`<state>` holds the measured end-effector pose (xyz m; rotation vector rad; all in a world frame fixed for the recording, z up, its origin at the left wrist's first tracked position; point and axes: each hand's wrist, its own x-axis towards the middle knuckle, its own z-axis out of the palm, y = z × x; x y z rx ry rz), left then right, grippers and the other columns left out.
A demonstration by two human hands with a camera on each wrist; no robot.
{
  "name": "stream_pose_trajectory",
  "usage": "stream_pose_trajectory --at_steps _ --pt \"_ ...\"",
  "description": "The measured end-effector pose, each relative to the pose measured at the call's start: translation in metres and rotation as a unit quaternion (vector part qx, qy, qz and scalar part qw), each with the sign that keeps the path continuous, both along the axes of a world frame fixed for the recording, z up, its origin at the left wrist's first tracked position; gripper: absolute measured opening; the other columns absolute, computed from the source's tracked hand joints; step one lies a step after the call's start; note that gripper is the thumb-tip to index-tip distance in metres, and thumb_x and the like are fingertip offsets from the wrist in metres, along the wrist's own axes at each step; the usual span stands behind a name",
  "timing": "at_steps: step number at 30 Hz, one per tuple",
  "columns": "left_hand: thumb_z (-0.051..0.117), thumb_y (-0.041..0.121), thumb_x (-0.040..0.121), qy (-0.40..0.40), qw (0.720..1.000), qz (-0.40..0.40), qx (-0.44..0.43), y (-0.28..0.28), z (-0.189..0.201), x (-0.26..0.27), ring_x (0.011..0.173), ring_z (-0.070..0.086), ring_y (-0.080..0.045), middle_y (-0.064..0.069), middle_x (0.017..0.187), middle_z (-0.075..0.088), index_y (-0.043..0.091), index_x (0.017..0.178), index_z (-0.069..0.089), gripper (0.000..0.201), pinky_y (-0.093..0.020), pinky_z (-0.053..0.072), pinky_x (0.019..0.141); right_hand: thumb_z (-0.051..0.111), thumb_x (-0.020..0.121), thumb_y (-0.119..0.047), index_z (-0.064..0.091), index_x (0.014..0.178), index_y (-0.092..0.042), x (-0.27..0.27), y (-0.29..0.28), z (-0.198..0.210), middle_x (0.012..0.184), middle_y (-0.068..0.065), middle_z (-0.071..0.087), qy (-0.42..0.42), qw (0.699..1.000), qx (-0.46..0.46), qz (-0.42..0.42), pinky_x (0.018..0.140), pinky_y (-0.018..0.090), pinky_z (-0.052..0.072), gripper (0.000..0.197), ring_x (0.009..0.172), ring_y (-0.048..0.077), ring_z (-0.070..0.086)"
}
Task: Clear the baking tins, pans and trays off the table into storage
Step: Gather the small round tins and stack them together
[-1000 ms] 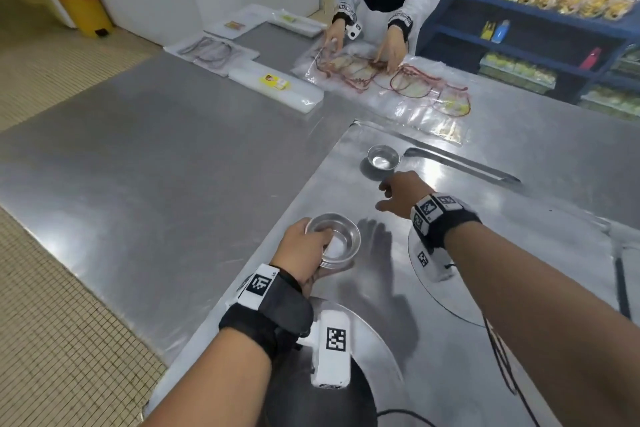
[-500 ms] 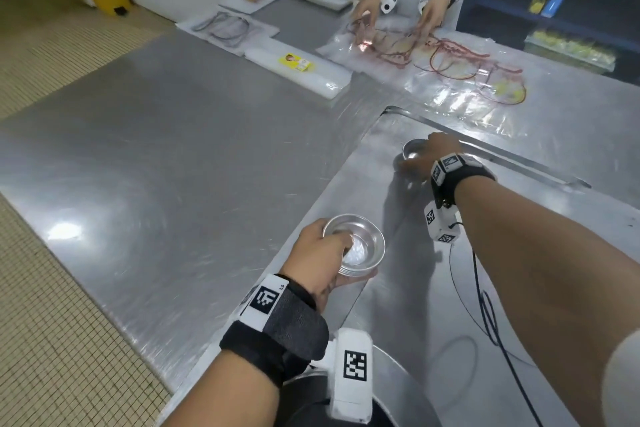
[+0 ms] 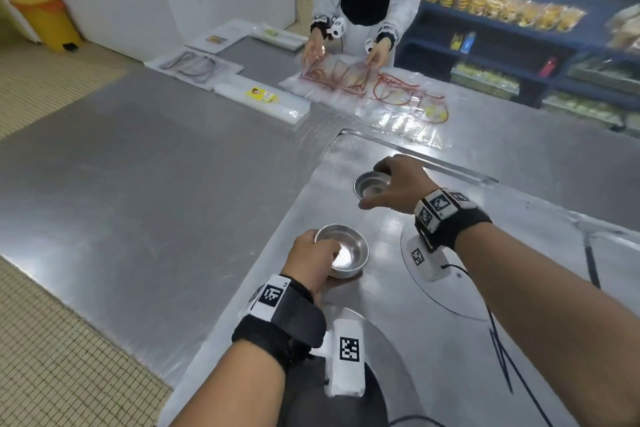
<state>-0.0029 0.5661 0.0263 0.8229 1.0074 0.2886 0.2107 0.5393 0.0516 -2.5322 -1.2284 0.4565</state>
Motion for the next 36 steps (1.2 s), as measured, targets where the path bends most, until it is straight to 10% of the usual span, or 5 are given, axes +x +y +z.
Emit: stream_pose_trajectory --at_steps 12,19,25,29,36 --pt "0.079 0.056 0.07 -0.039 0.995 -0.087 -0.023 -0.058 0.03 -0.034 0.075 0.07 -0.035 -0.026 0.1 0.073 0.006 0.104 0.074 0.061 -0.045 0.059 0.071 0.084 0.053 -0.06 0.058 0.126 -0.022 -0.108 -0.127 0.059 0.112 -0.009 0.058 -0.01 0.998 0.05 0.036 0.087 0.023 0.047 0.086 0.1 0.008 0.054" --pt "0.076 0.021 0.078 -0.026 0.99 -0.14 0.017 -0.098 0.038 -0.041 0.087 0.072 -0.041 -0.026 0.103 0.072 0.0 0.112 0.066 0.042 -0.063 0.055 0.083 0.078 0.056 -0.061 0.061 0.125 -0.019 -0.162 -0.179 0.068 0.116 -0.005 0.06 0.001 0.998 0.053 0.024 0.097 0.03 0.047 0.082 0.108 0.011 0.055" --pt "0.067 0.005 0.074 -0.023 0.977 -0.206 0.06 -0.126 0.041 -0.036 0.074 0.066 -0.033 -0.02 0.093 0.068 0.004 0.109 0.064 0.036 -0.04 0.057 0.062 0.085 0.064 -0.046 0.07 0.102 -0.006 -0.185 -0.215 0.075 0.099 0.007 0.068 -0.004 0.999 0.047 -0.007 0.088 0.037 0.047 0.057 0.096 0.019 0.058" --pt "0.068 0.01 0.066 -0.018 0.965 -0.25 0.083 -0.146 0.035 -0.027 0.079 0.067 -0.033 -0.02 0.097 0.071 0.008 0.109 0.067 0.044 -0.046 0.057 0.071 0.087 0.066 -0.038 0.073 0.103 -0.01 -0.191 -0.242 0.078 0.099 0.01 0.07 0.007 0.996 0.089 -0.026 0.087 0.041 0.047 0.049 0.095 0.023 0.061" --pt "0.051 -0.008 0.088 -0.026 0.946 -0.311 0.085 -0.185 0.027 -0.011 0.073 0.068 -0.03 -0.015 0.084 0.071 0.006 0.105 0.067 0.027 -0.038 0.057 0.06 0.086 0.057 -0.056 0.06 0.129 -0.021 -0.172 -0.295 0.057 0.12 -0.006 0.064 0.044 0.996 0.061 -0.047 0.098 0.027 0.046 0.084 0.11 0.01 0.058"
